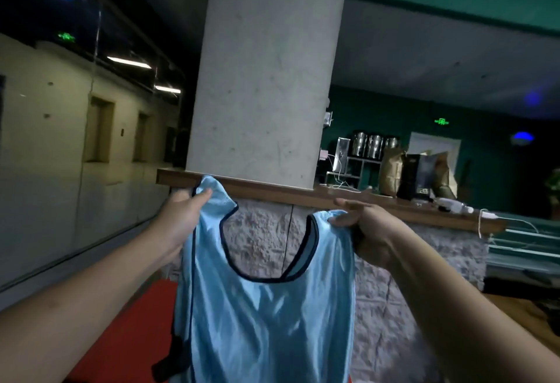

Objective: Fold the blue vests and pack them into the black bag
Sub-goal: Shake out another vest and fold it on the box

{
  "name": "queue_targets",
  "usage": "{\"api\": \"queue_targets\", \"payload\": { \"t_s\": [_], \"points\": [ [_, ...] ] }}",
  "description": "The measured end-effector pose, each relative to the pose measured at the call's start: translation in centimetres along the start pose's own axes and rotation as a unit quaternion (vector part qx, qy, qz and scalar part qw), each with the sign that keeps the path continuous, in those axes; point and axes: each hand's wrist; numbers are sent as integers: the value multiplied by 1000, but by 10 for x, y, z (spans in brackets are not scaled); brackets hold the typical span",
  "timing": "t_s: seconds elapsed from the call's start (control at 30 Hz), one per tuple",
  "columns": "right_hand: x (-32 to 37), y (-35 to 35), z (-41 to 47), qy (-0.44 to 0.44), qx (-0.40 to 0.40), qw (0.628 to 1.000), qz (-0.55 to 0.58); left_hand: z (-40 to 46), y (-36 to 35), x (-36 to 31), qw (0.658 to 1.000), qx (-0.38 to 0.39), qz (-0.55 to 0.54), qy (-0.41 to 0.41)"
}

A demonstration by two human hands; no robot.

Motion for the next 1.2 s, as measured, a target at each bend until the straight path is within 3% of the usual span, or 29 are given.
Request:
{"api": "queue_targets", "payload": {
  "t_s": [0.1,0.2,0.3,0.43,0.5,0.53,0.57,0.6,0.67,0.7,0.77,0.83,0.9,1.0,1.07,1.1,1.2],
  "points": [
    [20,-7,-18,45,9,996,-78,-2,13,-11,999,-17,-27,26],
    [32,-13,-31,89,-11,968,-235,-5,21,-21,996,-8,-73,53],
    [39,-19,-35,161,-66,881,-440,-12,20,-35,994,9,-94,56],
    [52,-25,-40,192,-92,755,-620,-17,16,-53,993,15,-113,39],
    [59,-24,-45,190,-111,716,-662,-19,17,-62,992,10,-122,36],
    [62,-22,-47,187,-121,715,-663,-19,19,-66,991,7,-127,34],
    [65,-21,-51,182,-123,740,-636,-20,20,-70,991,5,-130,31],
    [68,-21,-56,171,-117,795,-571,-20,22,-75,991,3,-133,27],
    [75,-27,-69,127,-64,931,-337,-21,25,-82,990,3,-136,18],
    [79,-31,-74,109,-33,971,-212,-23,26,-86,991,3,-136,18],
    [85,-36,-78,105,-15,993,-56,-26,27,-93,990,9,-141,21],
    [89,-42,-76,115,-10,993,2,-31,25,-98,989,15,-145,24],
    [90,-48,-77,116,-2,993,-18,-34,21,-103,989,25,-143,21],
    [90,-53,-80,112,-10,985,-134,-37,15,-111,990,43,-136,14],
    [91,-56,-80,126,-58,950,-281,-38,12,-117,990,46,-134,5],
    [92,-58,-80,130,-95,911,-380,-38,10,-119,990,45,-133,1],
    [99,-58,-78,87,-157,747,-640,-40,7,-124,991,47,-128,-10]
  ]
}}
Point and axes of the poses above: each hand's wrist, its own z-axis towards the middle knuckle, its own y-axis out of the back of the hand, x = y × z, and after that the axes turned 7 degrees about x, right-handed
